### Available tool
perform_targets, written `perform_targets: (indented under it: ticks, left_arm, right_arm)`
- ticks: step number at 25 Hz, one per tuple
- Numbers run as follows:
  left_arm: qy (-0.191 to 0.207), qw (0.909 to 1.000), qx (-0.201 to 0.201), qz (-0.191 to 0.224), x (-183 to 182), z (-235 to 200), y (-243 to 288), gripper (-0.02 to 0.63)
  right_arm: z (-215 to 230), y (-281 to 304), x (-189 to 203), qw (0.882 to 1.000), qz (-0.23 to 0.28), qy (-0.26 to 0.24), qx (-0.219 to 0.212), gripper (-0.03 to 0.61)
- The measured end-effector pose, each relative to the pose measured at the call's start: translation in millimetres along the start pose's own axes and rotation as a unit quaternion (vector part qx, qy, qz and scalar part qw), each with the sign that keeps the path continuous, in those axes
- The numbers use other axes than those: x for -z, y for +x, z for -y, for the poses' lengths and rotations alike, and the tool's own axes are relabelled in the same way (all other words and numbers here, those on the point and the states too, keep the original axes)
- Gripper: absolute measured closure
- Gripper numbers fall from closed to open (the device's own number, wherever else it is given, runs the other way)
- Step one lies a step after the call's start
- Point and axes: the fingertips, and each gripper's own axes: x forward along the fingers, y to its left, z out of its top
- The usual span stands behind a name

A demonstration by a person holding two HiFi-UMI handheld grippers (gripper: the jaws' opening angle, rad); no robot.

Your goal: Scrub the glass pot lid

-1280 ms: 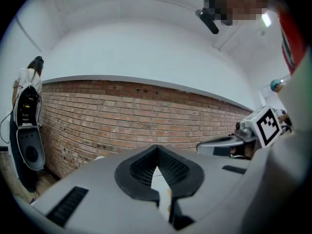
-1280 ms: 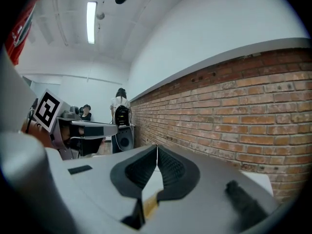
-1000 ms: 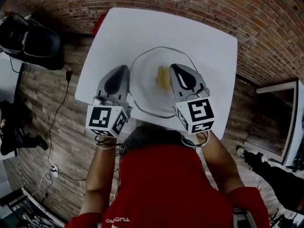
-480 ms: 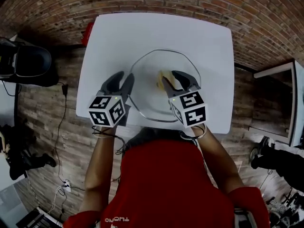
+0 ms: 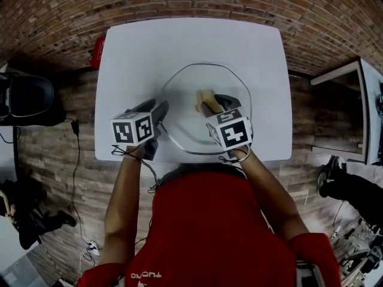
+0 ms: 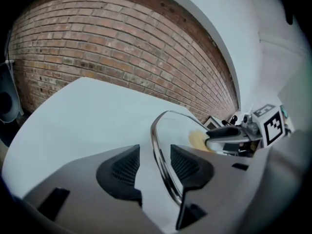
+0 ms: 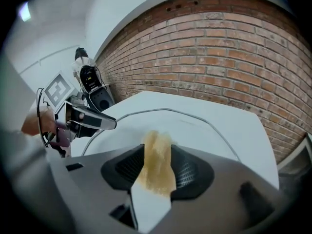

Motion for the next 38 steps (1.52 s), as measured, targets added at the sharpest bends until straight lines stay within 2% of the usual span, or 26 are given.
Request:
perform_targets:
  ticks: [4,8,9,11,13,14,17,23,27,33,38]
  left_arm:
    - [-0.015,0.9989,0.033,-0.029,9,-1,5,0.426]
    - [-0.018,0.9971,0.061,-0.042,13,1,7,0.436]
    - [-0.017,0.9967,0.068,-0.042,13,3,7,0.455]
    - [-0.013,0.9961,0.077,-0.041,12,6,8,0.495]
    - [-0.012,0.9958,0.082,-0.039,11,5,8,0.498]
    - [-0.014,0.9957,0.083,-0.038,11,5,8,0.500]
    - [-0.017,0.9958,0.083,-0.037,11,6,7,0.502]
    - [-0.015,0.9960,0.080,-0.037,13,7,6,0.502]
    - [-0.012,0.9961,0.078,-0.039,12,6,6,0.502]
    - [-0.008,0.9961,0.076,-0.043,13,7,6,0.501]
    - [-0.008,0.9959,0.078,-0.044,12,6,6,0.500]
  right_arm:
    - [-3,9,7,1.000,-0.024,0.003,0.007,0.414]
    - [-3,11,8,0.999,-0.027,0.004,0.022,0.417]
    - [-2,11,8,0.999,-0.027,0.002,0.028,0.453]
    - [-2,12,10,0.999,-0.027,0.002,0.035,0.480]
    - [-2,11,11,0.999,-0.028,0.005,0.039,0.496]
    - [-2,11,10,0.999,-0.027,0.006,0.041,0.517]
    - [-4,5,2,0.999,-0.015,0.008,0.044,0.523]
    - [-2,12,-51,0.998,0.038,0.005,0.059,0.525]
    - [-6,34,-73,0.997,0.041,0.001,0.062,0.525]
    - [-4,57,-69,0.997,0.017,0.004,0.069,0.525]
    - [28,50,-55,0.994,0.002,0.017,0.104,0.525]
